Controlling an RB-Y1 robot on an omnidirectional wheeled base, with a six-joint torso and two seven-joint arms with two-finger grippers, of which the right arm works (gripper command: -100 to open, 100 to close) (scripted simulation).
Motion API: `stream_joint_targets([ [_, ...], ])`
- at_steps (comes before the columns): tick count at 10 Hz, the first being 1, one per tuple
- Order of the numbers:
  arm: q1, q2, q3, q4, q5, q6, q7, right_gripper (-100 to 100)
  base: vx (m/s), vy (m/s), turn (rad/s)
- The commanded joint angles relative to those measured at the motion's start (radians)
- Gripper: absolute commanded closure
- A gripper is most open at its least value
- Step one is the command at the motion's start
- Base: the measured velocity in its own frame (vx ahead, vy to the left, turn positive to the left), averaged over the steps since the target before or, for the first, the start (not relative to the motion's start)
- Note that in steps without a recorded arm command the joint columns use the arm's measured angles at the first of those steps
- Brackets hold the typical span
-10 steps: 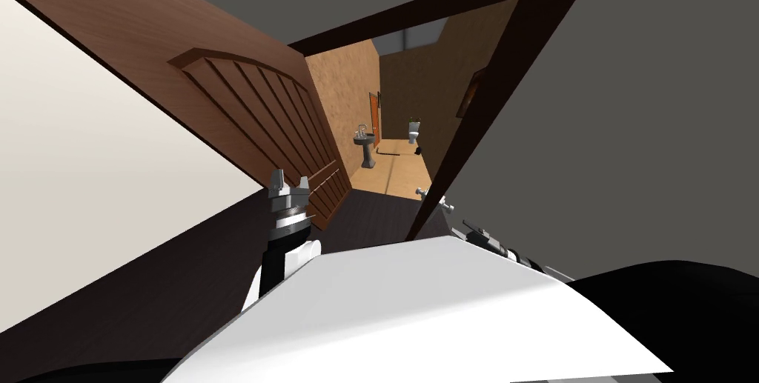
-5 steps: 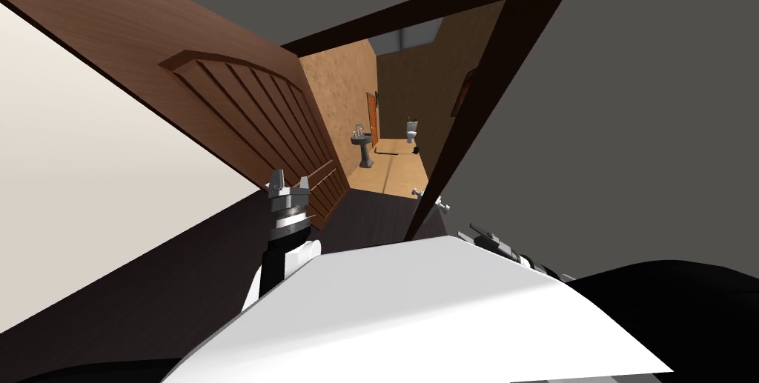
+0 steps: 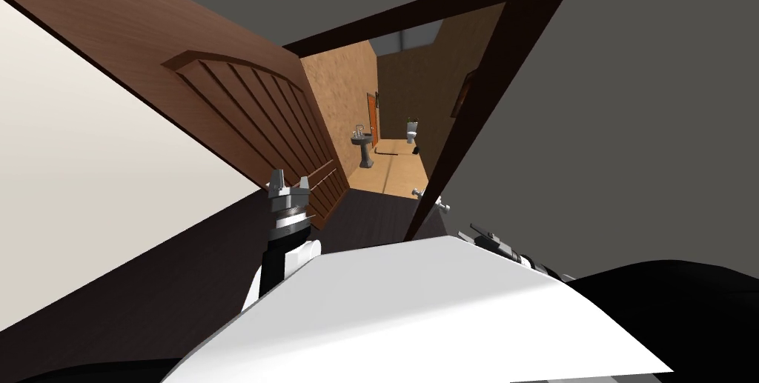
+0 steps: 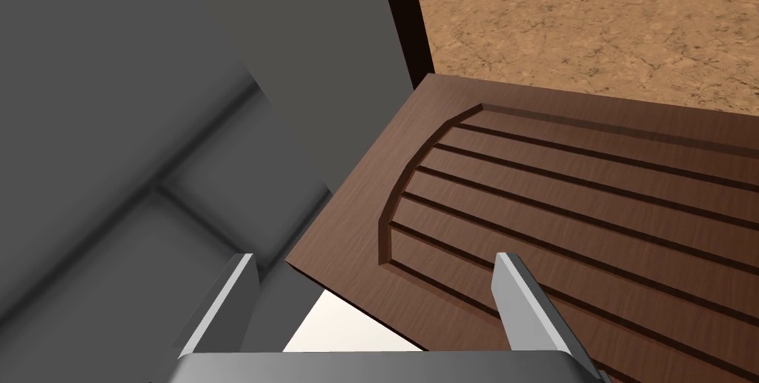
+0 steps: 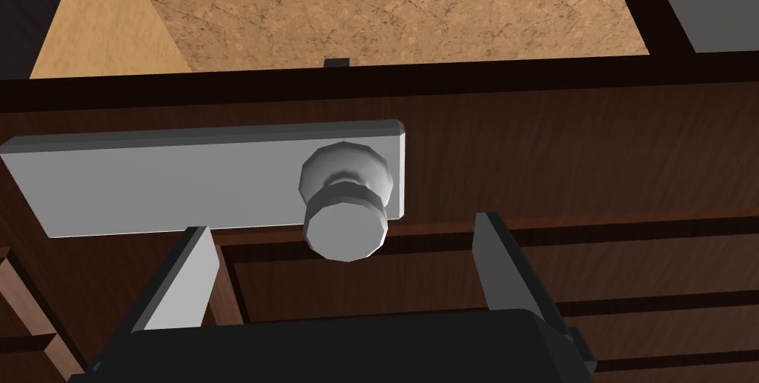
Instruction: Pull the door open
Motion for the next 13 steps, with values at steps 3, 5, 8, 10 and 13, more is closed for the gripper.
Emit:
stream_joint_targets([
  [3,0.000,0.000,0.000,0.000,0.000,0.000,0.000,-100,0.004,0.004,-0.001],
  [5,-0.013,0.012,-0.001,0.004,0.001,0.029,-0.003,-100,0.011,0.056,0.067],
  [8,-0.032,0.026,-0.005,0.015,0.002,0.067,-0.007,-100,0.027,0.141,0.083],
  [10,-0.044,0.035,-0.007,0.023,0.003,0.085,-0.011,-100,0.019,0.106,0.093],
  [13,-0.084,0.060,-0.019,0.055,0.005,0.127,-0.022,-100,0.023,0.127,0.164],
])
